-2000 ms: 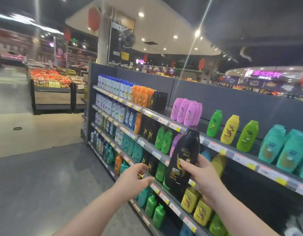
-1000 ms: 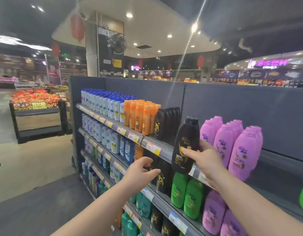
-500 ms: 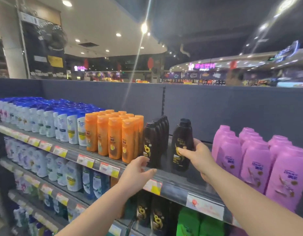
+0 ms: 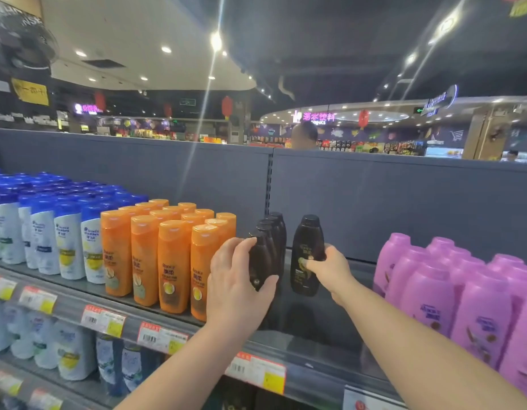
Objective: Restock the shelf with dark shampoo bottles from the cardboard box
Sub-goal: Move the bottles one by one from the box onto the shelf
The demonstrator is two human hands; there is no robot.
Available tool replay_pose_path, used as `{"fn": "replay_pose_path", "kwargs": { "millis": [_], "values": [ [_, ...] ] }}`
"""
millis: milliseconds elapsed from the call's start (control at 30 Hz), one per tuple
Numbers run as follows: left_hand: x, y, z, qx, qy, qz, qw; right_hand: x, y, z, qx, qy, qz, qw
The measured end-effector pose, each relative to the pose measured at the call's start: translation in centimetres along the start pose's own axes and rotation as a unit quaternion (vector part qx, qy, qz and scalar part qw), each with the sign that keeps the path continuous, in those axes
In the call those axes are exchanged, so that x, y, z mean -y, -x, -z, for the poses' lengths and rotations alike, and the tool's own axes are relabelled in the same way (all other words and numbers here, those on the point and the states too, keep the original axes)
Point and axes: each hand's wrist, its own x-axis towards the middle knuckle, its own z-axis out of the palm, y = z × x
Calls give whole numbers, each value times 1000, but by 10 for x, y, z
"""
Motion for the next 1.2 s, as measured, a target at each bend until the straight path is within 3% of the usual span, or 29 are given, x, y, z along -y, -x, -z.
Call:
{"fn": "replay_pose_path", "kwargs": {
  "millis": [233,500,1200],
  "values": [
    [11,1,-22,67,54,36,996,-21,-25,-9,-4,12,-38,999],
    [34,13,-30,85,52,74,992,-42,-29,-16,15,86,-60,994],
    [44,17,-34,91,49,83,991,-44,-43,-23,20,111,-66,991]
  ]
}}
